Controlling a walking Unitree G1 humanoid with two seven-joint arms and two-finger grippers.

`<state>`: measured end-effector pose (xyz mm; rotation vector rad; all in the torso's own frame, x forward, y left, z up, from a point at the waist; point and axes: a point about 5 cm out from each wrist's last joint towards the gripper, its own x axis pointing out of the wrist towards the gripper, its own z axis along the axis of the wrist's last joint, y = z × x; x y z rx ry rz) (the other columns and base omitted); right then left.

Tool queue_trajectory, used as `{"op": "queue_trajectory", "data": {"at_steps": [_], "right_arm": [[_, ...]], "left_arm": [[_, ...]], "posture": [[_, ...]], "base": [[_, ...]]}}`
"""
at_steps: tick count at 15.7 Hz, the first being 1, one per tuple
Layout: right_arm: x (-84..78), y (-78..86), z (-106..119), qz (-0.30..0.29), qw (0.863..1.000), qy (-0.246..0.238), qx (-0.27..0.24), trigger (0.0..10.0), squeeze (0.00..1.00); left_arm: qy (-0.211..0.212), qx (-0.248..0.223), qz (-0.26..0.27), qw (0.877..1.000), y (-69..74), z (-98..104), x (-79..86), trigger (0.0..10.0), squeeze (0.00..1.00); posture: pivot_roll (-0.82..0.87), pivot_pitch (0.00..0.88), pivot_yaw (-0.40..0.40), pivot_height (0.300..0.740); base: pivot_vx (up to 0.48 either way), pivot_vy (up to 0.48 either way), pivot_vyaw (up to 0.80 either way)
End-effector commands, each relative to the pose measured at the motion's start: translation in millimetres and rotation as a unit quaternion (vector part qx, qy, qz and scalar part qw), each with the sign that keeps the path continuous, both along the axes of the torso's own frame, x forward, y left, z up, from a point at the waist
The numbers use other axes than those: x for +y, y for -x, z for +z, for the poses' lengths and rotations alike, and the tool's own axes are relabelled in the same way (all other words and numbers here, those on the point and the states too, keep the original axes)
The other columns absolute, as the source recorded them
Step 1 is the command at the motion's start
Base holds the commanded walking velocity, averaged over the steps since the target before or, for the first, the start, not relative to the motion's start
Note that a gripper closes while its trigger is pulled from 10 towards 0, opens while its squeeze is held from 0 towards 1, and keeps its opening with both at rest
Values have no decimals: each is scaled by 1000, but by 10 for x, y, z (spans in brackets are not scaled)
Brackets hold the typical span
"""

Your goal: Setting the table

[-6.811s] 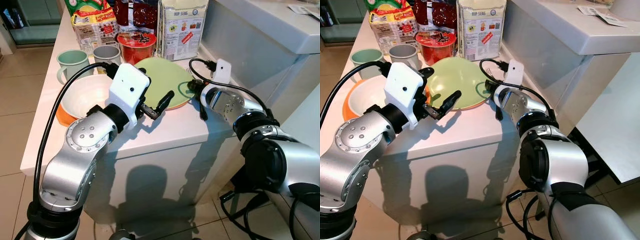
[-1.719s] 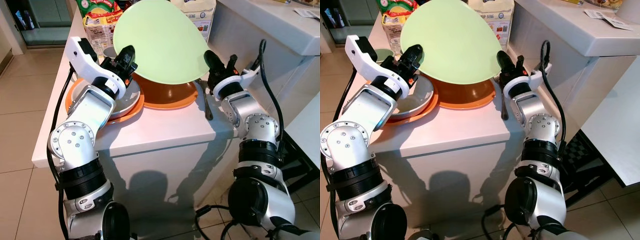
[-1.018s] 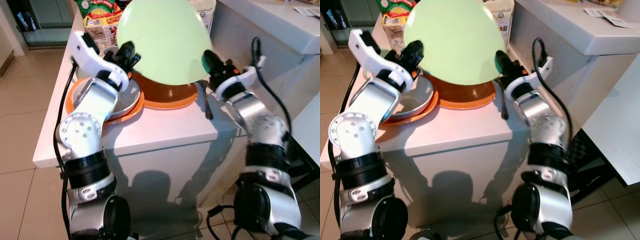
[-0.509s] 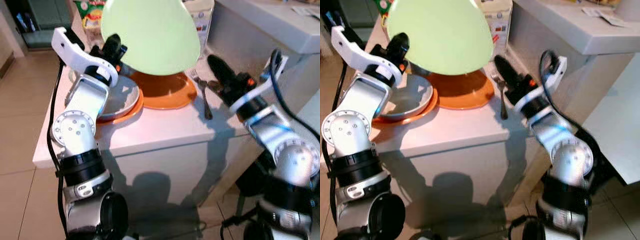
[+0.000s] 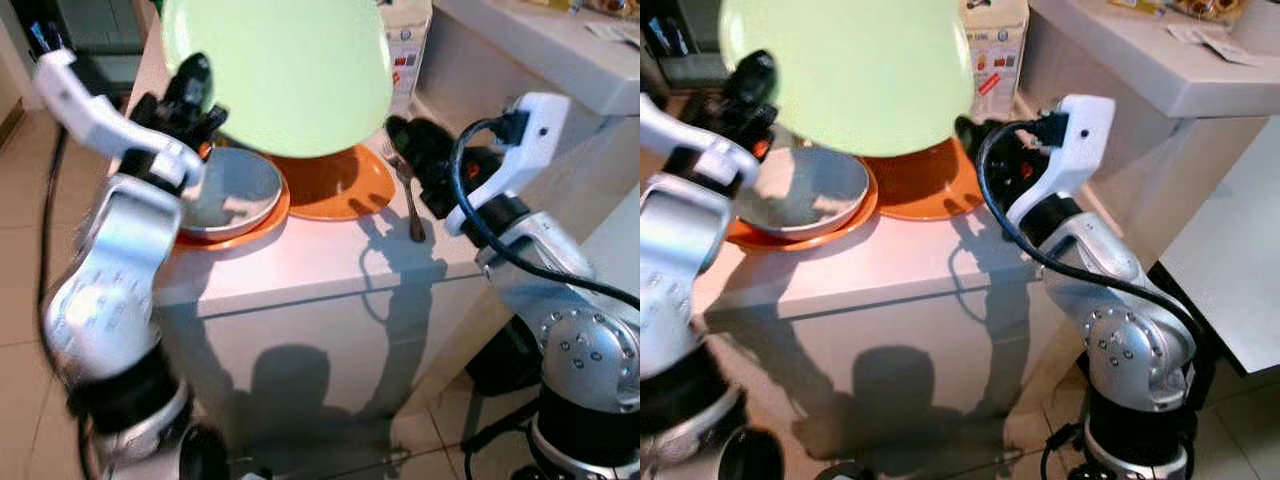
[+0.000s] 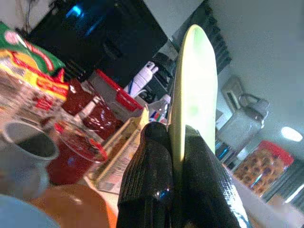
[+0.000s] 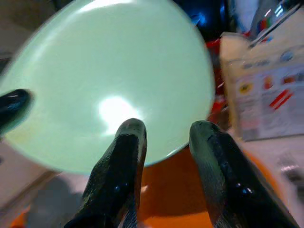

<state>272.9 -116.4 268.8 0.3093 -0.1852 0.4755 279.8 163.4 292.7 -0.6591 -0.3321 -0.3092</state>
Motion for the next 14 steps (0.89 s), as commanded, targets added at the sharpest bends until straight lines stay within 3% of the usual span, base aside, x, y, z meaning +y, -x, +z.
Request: {"op": "queue_trajectory", "data": {"at_steps": [1, 3, 5, 9, 14], "right_arm": [[-66, 1, 4, -49, 999, 16, -13, 10000, 0], [-65, -74, 6, -95, 993, 70, -29, 10000, 0], [-70, -97, 0, -113, 990, 80, -33, 10000, 0], [-78, -137, -132, -152, 984, 90, -24, 10000, 0], [-119, -167, -106, -184, 976, 107, -53, 10000, 0]], "left_arm": [[-62, -13, 8, 998, 76, 13, -52, 10000, 0], [-120, 7, 55, 991, 3, -104, -36, 10000, 0], [-134, 6, 53, 990, -36, -108, -99, 10000, 0], [-170, -9, 49, 984, -65, -98, -235, 10000, 0], [-170, -25, 48, 984, -107, -56, -323, 10000, 0]], "posture": [[48, 0, -81, 740], [20, 0, -67, 740], [22, 0, -61, 740], [20, 0, -49, 740], [20, 0, -50, 740]], "base": [[0, 0, 0], [0, 0, 0], [0, 0, 0], [-313, 0, 0], [-321, 0, 0]]}}
